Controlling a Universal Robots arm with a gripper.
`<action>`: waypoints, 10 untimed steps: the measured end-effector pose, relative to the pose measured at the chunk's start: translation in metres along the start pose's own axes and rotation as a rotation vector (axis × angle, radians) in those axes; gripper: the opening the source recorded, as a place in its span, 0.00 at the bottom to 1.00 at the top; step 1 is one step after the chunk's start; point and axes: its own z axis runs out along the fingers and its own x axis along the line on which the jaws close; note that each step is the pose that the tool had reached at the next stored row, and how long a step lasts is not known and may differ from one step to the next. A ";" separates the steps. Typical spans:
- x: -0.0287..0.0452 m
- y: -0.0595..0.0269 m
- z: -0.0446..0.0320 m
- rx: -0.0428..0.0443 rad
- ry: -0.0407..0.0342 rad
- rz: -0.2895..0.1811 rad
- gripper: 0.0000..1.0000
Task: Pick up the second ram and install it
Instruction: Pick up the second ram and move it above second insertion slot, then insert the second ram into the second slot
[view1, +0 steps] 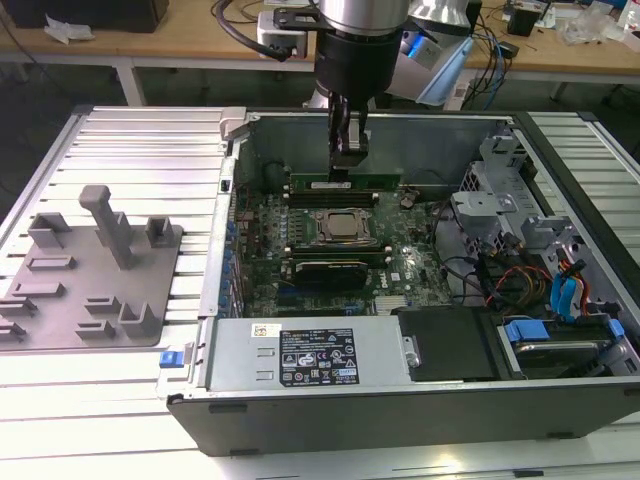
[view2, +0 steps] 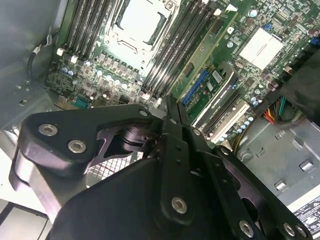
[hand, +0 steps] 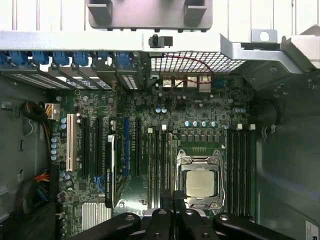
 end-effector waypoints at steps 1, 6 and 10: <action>0.0000 0.0000 0.0001 0.0001 -0.0002 0.000 0.09; 0.0000 0.0000 0.0003 0.0001 -0.0003 0.000 0.09; 0.0000 0.0000 0.0003 0.0001 -0.0002 0.000 0.09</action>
